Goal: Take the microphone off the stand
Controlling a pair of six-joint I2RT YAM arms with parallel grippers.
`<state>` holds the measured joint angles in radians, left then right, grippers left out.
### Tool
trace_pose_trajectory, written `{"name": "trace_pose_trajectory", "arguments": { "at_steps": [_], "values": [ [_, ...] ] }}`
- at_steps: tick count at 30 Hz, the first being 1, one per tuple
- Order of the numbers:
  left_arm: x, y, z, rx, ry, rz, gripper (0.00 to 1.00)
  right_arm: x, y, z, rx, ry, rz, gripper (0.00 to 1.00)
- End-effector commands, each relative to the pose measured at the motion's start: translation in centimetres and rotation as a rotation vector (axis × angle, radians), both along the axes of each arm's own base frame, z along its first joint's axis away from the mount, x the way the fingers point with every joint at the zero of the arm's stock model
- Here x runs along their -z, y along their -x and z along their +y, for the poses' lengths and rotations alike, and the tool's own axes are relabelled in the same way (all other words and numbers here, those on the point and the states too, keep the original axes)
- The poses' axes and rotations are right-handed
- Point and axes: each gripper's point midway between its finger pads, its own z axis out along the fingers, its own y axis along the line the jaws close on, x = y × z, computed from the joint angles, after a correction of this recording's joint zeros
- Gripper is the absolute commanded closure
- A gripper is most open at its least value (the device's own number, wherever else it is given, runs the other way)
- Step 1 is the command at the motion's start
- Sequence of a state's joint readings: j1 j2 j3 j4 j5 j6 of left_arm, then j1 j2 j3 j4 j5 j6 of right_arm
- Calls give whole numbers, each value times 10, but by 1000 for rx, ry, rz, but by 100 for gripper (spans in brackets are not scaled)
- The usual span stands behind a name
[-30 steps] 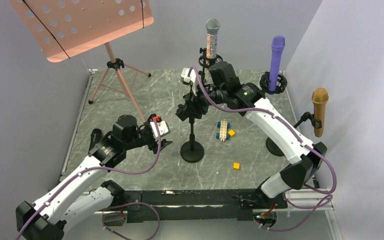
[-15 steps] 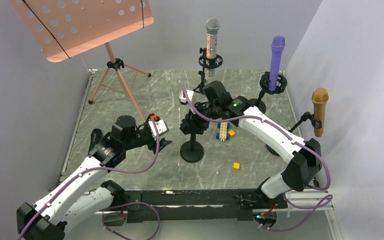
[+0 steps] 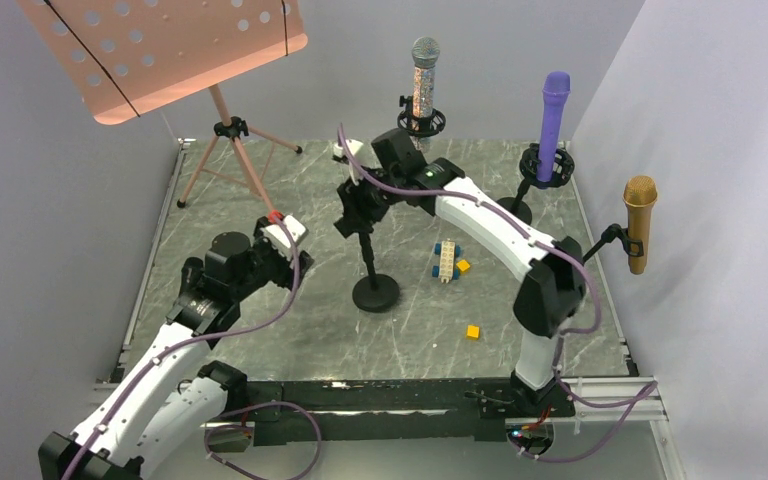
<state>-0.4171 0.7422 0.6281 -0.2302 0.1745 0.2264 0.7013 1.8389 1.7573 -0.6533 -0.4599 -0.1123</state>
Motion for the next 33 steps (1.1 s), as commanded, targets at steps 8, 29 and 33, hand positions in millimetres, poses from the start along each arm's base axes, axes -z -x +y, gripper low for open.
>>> {"name": "trace_pose_trajectory", "arguments": {
  "at_steps": [8,29,33],
  "values": [
    [3,-5,49,-234,116,47,28,-59,-82,36,130,-128,-235,100],
    [2,-9,40,-196,191,77,30,-42,-75,59,30,-225,-187,47],
    [4,-9,36,-176,200,91,31,-69,-62,52,7,-257,-222,19]
  ]
}}
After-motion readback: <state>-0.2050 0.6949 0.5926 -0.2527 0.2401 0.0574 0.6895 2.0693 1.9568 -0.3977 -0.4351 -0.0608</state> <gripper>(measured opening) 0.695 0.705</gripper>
